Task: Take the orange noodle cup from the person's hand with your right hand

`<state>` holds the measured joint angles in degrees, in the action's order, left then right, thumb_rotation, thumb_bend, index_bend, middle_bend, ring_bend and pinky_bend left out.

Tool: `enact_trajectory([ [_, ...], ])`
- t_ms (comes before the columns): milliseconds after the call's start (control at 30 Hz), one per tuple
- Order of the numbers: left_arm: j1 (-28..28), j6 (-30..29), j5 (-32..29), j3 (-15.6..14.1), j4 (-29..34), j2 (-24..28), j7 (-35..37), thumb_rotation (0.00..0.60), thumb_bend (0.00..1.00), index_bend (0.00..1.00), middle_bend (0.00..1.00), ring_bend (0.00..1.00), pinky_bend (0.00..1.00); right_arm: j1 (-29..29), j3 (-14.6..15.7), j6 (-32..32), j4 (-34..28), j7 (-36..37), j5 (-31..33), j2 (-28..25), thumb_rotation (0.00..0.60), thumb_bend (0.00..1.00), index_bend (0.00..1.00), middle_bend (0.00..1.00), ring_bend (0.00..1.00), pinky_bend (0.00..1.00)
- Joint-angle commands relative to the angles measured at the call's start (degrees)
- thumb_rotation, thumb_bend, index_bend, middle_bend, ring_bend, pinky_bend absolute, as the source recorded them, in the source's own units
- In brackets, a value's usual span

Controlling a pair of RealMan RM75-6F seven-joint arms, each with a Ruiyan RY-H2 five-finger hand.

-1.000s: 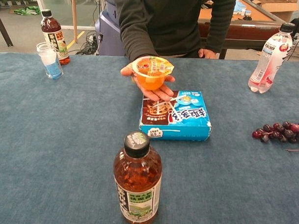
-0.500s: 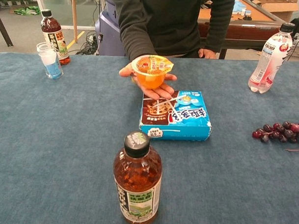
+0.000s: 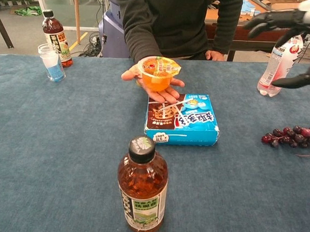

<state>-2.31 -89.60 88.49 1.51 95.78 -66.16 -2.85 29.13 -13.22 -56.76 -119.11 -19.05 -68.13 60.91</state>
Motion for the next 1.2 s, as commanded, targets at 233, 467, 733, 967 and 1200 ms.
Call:
enact_trajectory([
  [233, 0.26, -0.12, 0.14, -0.22, 0.07, 0.08, -0.09, 0.6, 0.17, 0.41, 0.34, 0.29, 0.22, 17.4, -5.07, 8.81, 7.22, -7.28, 18.3, 10.17, 0.6, 0.21, 0.02, 0.05, 0.0, 0.06],
  [467, 0.79, -0.77, 0.04, -0.24, 0.36, 0.58, -0.03, 0.6, 0.17, 0.41, 0.34, 0.29, 0.22, 25.45, -4.99, 9.71, 14.3, -9.82, 25.24, 16.5, 0.6, 0.21, 0.02, 0.05, 0.0, 0.06],
  [733, 1.25, -1.15, -0.1, -0.27, 0.5, 1.09, 0.08, 0.6, 0.17, 0.41, 0.34, 0.29, 0.22, 31.16, -4.75, 10.07, 21.81, -9.59, 29.64, 21.96, 0.6, 0.21, 0.02, 0.06, 0.0, 0.06],
  [967, 1.49, -1.18, -0.16, -0.35, 0.3, 1.05, 0.35, 0.6, 0.17, 0.41, 0.34, 0.29, 0.22, 33.66, -4.37, 10.7, 26.92, -7.87, 31.56, 24.8, 0.6, 0.21, 0.02, 0.09, 0.0, 0.12],
  [1200, 1.63, -0.87, -0.56, -0.38, -0.15, 0.8, 0.47, 0.6, 0.17, 0.41, 0.34, 0.29, 0.22, 35.39, -4.29, 11.2, 31.82, -5.62, 31.33, 27.83, 0.6, 0.24, 0.07, 0.13, 0.0, 0.2],
])
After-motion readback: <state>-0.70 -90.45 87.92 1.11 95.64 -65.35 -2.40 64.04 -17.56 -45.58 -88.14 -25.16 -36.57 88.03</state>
